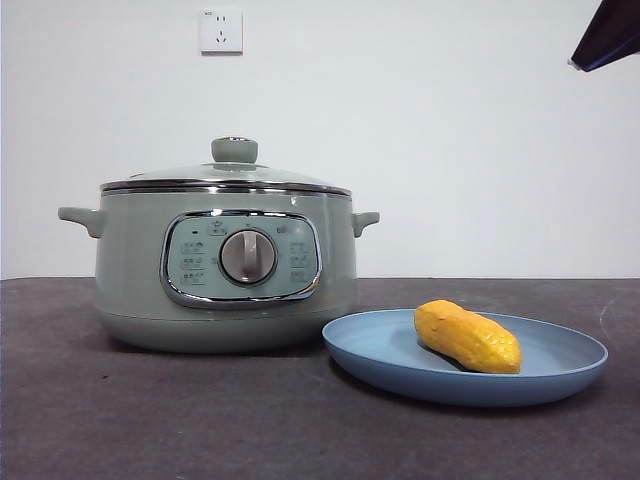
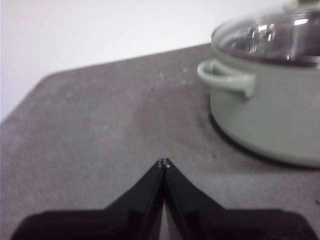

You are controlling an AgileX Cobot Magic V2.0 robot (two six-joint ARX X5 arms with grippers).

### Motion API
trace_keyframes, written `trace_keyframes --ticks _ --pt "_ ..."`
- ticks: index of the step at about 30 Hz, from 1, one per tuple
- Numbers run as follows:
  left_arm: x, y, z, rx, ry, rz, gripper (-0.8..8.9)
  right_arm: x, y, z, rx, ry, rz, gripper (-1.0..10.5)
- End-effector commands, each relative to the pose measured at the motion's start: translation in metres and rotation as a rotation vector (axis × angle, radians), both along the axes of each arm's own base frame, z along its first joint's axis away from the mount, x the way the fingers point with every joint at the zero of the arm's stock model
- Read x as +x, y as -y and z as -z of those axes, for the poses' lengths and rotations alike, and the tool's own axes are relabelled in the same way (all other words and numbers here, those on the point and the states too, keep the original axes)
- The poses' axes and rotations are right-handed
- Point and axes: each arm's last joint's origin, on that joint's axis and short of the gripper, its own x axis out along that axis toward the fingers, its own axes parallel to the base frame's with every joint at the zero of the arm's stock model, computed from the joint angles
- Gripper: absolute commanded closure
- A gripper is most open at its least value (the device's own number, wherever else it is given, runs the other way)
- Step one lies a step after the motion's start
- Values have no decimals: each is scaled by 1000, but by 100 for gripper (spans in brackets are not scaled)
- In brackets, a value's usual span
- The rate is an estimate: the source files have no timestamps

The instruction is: Take the corn out from the steamer,put the corn on the plate,close the lid

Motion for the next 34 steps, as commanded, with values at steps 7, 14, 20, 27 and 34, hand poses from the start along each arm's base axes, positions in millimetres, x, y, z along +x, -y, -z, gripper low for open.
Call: trace_keyframes --ticks 7,14,20,27,34 --pt "-3 0 14 -90 -16 -37 817 0 0 2 0 -2 2 946" --pt "-4 0 11 -87 17 -34 817 0 0 2 -1 -2 2 946" --pt "-4 0 11 -87 17 -34 817 0 0 2 -1 -2 2 946" --pt "-4 0 11 -86 17 -34 817 0 0 2 -1 -2 2 946" --pt "-4 0 11 -87 17 -34 817 1 6 -5 -56 140 50 946"
